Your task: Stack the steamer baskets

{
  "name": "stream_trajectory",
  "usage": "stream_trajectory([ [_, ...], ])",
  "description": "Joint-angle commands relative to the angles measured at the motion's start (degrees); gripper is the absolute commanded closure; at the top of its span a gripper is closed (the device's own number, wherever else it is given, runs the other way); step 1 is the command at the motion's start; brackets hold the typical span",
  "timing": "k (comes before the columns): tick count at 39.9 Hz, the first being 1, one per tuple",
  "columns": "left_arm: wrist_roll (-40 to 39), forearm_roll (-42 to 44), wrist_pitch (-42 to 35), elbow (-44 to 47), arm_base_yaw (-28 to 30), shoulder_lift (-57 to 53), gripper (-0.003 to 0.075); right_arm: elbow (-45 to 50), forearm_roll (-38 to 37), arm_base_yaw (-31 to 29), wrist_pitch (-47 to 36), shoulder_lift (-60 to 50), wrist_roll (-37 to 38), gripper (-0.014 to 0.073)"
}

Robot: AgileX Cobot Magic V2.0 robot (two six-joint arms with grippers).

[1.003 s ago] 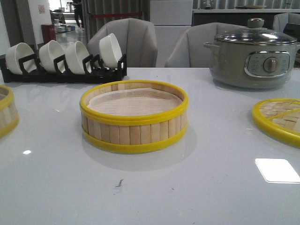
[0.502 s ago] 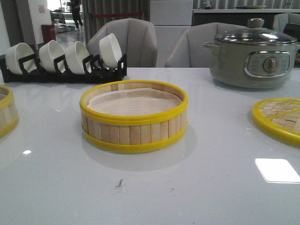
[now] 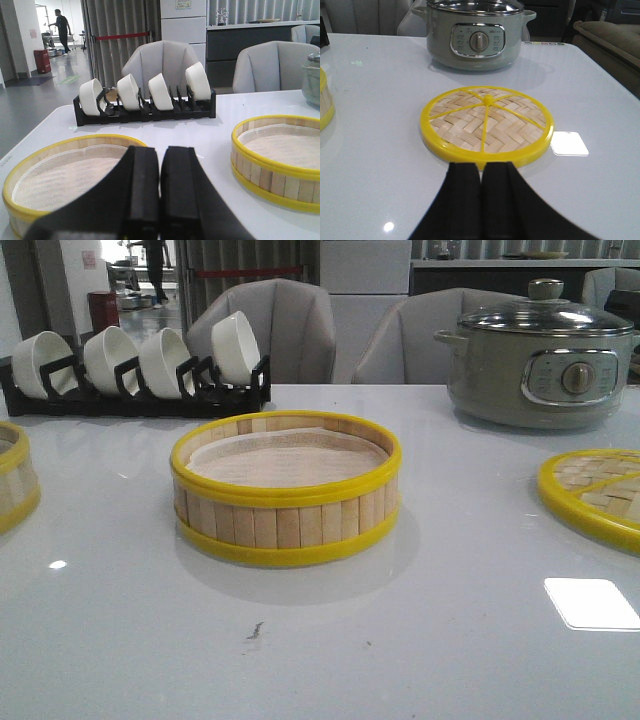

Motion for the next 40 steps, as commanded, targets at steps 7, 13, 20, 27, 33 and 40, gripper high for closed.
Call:
stream_trajectory([
  [7, -0.2, -0.8, -4.3, -3.6, -0.1, 1.8, 0.0636, -0.8, -0.2, -0.4, -5.0, -1.2, 0.0, 0.0558],
  [13, -0.2, -0.5, 1.3, -14.9, -0.1, 11.3, 0.0636, -0.8, -0.2, -0.4, -5.0, -1.2, 0.0, 0.0558],
  [20, -0.2, 1.8, 9.8, -34.7, -0.1, 27.3, 0.0636, -0.8, -0.2, -0.4, -5.0, -1.2, 0.0, 0.0558],
  [27, 0.0, 3.7, 23.6, -55.5, -0.1, 42.6, 0.0636, -0.8, -0.2, -0.4, -5.0, -1.2, 0.0, 0.0558],
  [33, 0.0, 4.1, 31.8, -66.0, -0.1, 52.0, 0.0636, -0.8, -0.2, -0.4, -5.0, -1.2, 0.0, 0.0558],
  [40, 0.0, 3.4, 35.1, -68.4, -0.2, 57.0, 0.0636, -0.8, -0.2, -0.4, -5.0, -1.2, 0.0, 0.0558],
])
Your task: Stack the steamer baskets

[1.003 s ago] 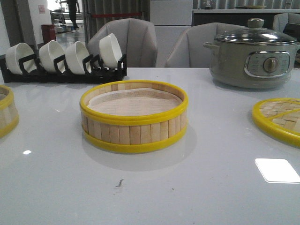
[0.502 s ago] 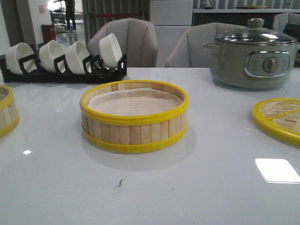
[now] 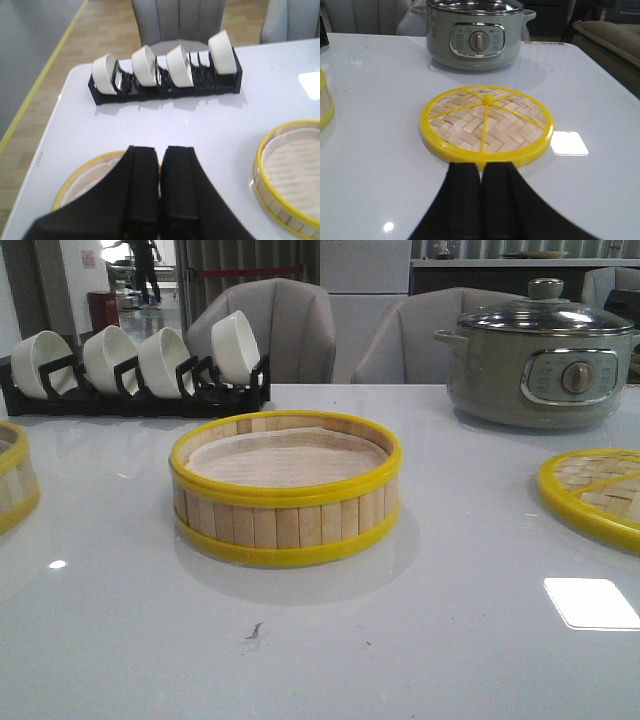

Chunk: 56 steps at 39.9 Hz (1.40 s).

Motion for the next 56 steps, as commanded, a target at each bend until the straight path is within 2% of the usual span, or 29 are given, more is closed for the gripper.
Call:
stream_trajectory([
  [1, -0.1, -0.5, -2.6, -2.4, -0.2, 1.7, 0.0636, -0.8, -0.2, -0.4, -5.0, -1.2, 0.0, 0.0558],
  [21, -0.1, -2.3, -3.4, -2.4, -0.2, 7.5, 0.0636, -0.8, -0.2, -0.4, -5.0, -1.2, 0.0, 0.0558],
  [27, -0.1, -2.2, -0.8, -2.4, -0.2, 7.7, 0.0636, -0.8, -0.2, -0.4, -5.0, -1.2, 0.0, 0.0558],
  [56, -0.1, -2.3, -1.4, -2.4, -0.2, 7.7, 0.0636, -0.8, -0.2, -0.4, -5.0, -1.2, 0.0, 0.0558],
])
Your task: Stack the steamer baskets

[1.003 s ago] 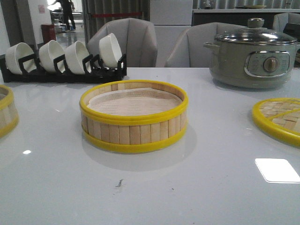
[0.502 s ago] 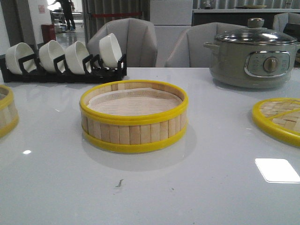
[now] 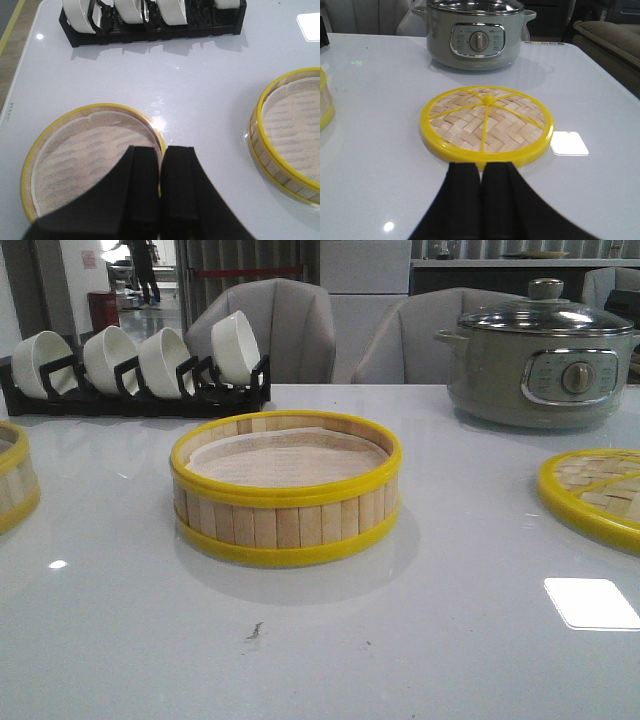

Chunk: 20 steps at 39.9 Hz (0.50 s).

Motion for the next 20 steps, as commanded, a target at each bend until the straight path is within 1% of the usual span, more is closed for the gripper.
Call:
stream_trajectory([
  [1, -0.1, 0.0, -4.1, -2.0, -0.2, -0.9, 0.0636, -0.8, -0.2, -0.4, -5.0, -1.2, 0.0, 0.0558],
  [13, -0.1, 0.0, -4.1, -2.0, -0.2, -0.9, 0.0636, -0.8, -0.2, -0.4, -6.7, -1.2, 0.0, 0.0558],
  [15, -0.1, 0.0, -4.1, -2.0, -0.2, -0.9, 0.0636, -0.9, 0.1, -0.4, -10.3, -1.2, 0.2, 0.0558],
  [17, -0.1, 0.0, -4.3, -2.0, -0.2, -0.9, 0.0636, -0.9, 0.3, -0.3, -16.9, -1.2, 0.3, 0.0558],
  [20, -0.1, 0.2, -5.0, -2.0, -0.2, -0.9, 0.0636, -2.0, 0.3, -0.3, -23.5, -1.2, 1.4, 0.0558],
])
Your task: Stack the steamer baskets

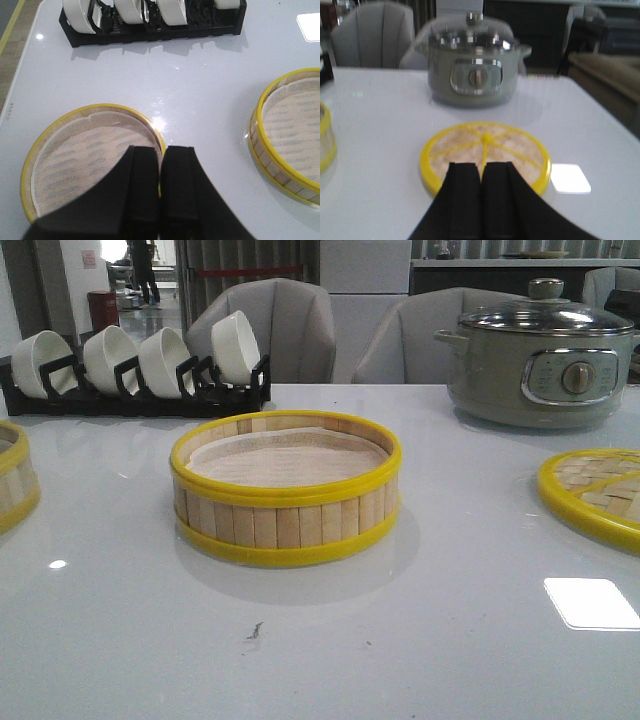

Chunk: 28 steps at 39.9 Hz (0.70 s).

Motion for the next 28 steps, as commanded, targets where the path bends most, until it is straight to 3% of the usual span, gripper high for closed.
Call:
stream_trajectory([
  [1, -0.1, 0.5, -5.1, -2.0, -0.2, -0.9, 0.0636, -2.8, 0.1, -0.3, -12.6, -1.2, 1.5, 0.0558],
  [4, -0.1, 1.1, -5.1, -2.0, -0.2, -0.9, 0.0636, -7.5, 0.1, -0.3, -7.5, -1.0, 2.0, 0.0558],
  [9, -0.1, 1.2, -5.1, -2.0, -0.2, -0.9, 0.0636, -18.6, -0.5, -0.3, 8.4, 3.5, 1.9, 0.0558],
  [17, -0.1, 1.2, -5.1, -2.0, -0.2, -0.9, 0.0636, -34.5, -0.7, 0.2, 21.4, 23.7, 1.8, 0.0558],
  [28, -0.1, 2.0, -4.5, -2.0, -0.2, -0.9, 0.0636, -47.8, -1.1, 2.4, 24.5, 41.4, 1.9, 0.0558],
])
